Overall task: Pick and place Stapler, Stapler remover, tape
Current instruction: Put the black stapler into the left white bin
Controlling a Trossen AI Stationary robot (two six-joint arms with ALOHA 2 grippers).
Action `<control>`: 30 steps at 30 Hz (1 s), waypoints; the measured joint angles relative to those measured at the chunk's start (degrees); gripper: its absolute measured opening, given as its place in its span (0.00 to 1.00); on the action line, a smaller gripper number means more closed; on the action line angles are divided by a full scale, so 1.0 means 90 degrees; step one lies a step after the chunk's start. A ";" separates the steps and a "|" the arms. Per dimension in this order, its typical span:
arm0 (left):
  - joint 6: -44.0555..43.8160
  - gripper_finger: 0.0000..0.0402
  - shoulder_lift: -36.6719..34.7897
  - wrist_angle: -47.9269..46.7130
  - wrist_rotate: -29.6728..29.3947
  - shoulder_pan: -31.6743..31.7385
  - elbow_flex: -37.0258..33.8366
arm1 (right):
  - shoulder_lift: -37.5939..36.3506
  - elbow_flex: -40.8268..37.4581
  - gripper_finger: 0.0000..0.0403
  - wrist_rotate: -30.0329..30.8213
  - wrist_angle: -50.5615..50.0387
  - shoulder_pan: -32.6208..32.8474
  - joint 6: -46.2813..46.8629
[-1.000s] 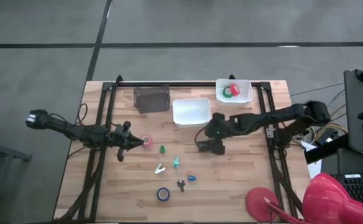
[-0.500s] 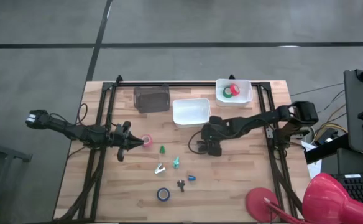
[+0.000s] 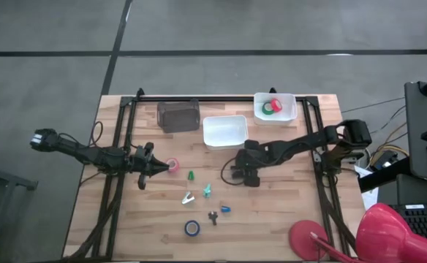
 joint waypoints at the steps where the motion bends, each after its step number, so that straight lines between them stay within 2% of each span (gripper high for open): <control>1: 0.0000 0.10 0.0000 -0.0002 0.0000 0.0002 0.0000 | 0.0025 0.0001 0.49 0.0008 0.0067 0.0019 0.0000; 11: 0.0000 0.10 0.0001 -0.0018 0.0000 0.0001 -0.0001 | 0.0249 0.0031 0.40 0.0000 0.0263 0.0027 0.0069; 25: 0.0000 0.10 0.0000 -0.0003 -0.0002 0.0002 0.0000 | 0.0273 0.0007 0.09 -0.0135 0.0223 0.0020 0.0155; 30: 0.0000 0.10 0.0002 -0.0002 0.0000 0.0002 0.0000 | 0.0271 0.0007 0.08 -0.0168 0.0240 0.0022 0.0185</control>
